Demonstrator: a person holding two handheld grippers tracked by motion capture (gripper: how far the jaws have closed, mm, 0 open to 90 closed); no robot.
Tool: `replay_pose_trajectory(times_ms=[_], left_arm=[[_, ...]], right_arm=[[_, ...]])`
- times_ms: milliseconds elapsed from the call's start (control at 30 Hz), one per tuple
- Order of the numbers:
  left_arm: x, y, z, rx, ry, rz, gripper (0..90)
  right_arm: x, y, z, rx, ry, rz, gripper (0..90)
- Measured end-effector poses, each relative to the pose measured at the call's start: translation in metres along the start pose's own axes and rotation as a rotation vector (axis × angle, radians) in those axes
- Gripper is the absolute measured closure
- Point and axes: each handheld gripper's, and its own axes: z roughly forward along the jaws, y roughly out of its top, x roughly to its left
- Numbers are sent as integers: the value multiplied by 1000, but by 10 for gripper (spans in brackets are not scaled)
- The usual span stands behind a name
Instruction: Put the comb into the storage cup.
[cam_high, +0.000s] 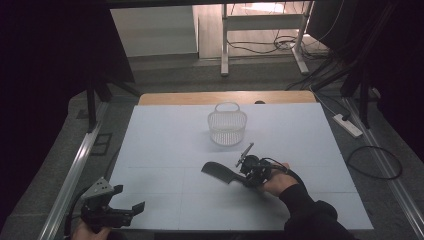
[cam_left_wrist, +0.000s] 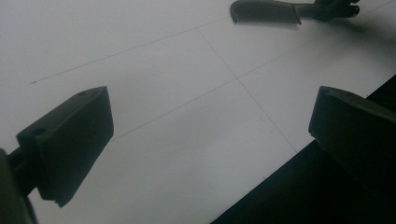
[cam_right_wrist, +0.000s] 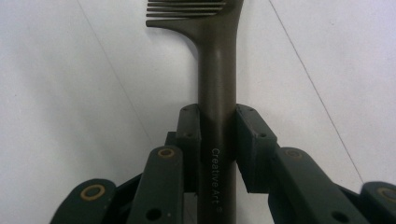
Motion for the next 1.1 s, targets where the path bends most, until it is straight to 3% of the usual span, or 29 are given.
replay_pose_trajectory(times_ms=[300,733,1100], left_arm=[[0,0,0,0,1,0,8],[0,0,0,-2,3,-2,7],[1,0,-1,-12,1,-13,1]], right_arm=[[-2,-1,-1,-7,8,17,730],[-2,-2,-8,-83,35,48,730],[-1,-4,-19,-150,40,46,730]])
